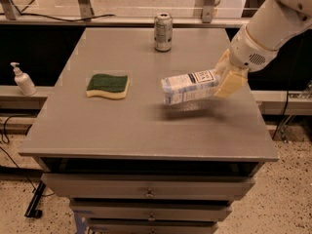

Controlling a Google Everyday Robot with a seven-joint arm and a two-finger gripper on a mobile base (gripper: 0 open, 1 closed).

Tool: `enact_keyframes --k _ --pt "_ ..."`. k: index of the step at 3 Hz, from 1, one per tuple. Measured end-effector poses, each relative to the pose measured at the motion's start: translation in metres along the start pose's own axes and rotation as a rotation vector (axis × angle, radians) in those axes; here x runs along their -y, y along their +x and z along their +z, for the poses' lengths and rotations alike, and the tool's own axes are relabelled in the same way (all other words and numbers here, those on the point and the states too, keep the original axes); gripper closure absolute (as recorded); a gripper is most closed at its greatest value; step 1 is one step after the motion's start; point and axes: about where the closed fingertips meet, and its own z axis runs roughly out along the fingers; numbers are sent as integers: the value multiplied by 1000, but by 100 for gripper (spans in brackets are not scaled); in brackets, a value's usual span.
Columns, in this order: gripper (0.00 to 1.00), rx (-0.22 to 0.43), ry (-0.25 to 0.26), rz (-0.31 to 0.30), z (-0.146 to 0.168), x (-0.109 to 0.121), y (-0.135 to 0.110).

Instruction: Move blue plastic bottle near 7up can

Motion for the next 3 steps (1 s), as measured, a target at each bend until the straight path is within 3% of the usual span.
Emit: enact_keyframes --k 1,2,3 --pt "100 9 131 -34 -6 44 -9" --pt "100 -9 268 -49 -15 102 -13" --pt "100 -63 372 -24 -21 161 -9"
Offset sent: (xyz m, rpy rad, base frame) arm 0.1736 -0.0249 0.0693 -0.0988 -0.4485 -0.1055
